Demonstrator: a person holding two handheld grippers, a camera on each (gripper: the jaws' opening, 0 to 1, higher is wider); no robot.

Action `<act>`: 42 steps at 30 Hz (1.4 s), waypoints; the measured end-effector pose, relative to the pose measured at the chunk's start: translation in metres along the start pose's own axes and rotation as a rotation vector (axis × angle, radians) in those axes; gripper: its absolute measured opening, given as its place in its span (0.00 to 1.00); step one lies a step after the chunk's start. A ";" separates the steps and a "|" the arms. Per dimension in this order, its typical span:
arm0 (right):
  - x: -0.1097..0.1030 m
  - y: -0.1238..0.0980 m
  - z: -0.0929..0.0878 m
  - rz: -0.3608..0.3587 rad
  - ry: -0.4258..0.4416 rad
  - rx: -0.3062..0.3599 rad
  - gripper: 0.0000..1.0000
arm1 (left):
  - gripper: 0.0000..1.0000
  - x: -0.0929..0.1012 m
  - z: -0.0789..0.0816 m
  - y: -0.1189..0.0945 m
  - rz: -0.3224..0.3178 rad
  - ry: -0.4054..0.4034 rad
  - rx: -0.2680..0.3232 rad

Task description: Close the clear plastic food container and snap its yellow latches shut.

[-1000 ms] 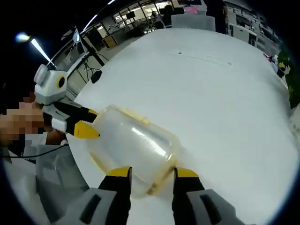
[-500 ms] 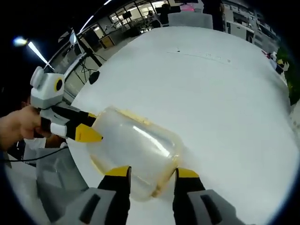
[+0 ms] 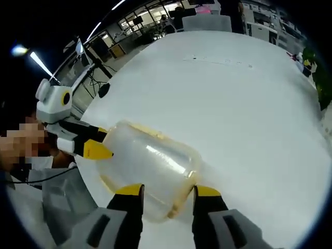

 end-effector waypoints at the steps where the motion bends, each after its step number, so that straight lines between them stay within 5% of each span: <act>1: 0.000 0.000 0.001 -0.001 0.000 0.000 0.35 | 0.36 -0.002 0.000 0.000 -0.004 -0.002 0.002; 11: 0.005 -0.008 -0.003 0.004 -0.041 0.013 0.31 | 0.37 0.000 0.002 -0.009 0.031 0.119 0.005; 16: 0.006 -0.017 -0.005 0.031 -0.183 -0.009 0.34 | 0.40 0.000 0.006 -0.018 0.005 0.241 0.043; 21: 0.008 -0.030 0.001 0.048 -0.323 0.008 0.29 | 0.38 -0.006 0.013 -0.032 0.050 0.483 0.062; 23: 0.007 -0.034 0.005 0.074 -0.360 0.022 0.26 | 0.36 -0.003 0.016 -0.036 0.013 0.495 0.077; 27: 0.001 -0.040 0.013 0.097 -0.460 0.046 0.26 | 0.32 0.012 0.023 -0.039 -0.089 0.651 0.099; 33: -0.018 -0.041 0.020 0.118 -0.786 0.035 0.24 | 0.33 0.035 0.026 -0.035 -0.174 0.794 0.087; 42: -0.041 -0.027 0.028 0.174 -0.873 0.029 0.23 | 0.22 0.046 0.031 -0.021 -0.206 0.893 0.063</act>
Point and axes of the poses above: the point that each gripper's makers call its tool centre point, and the gripper's own axes: y roughly forward along the fingers, x roughly to its right, z roughly out of its top, the point moved 9 cm from there along -y, roughly backward along the fingers, and after that the axes turned 5 degrees about y, right-handed, at the moved point
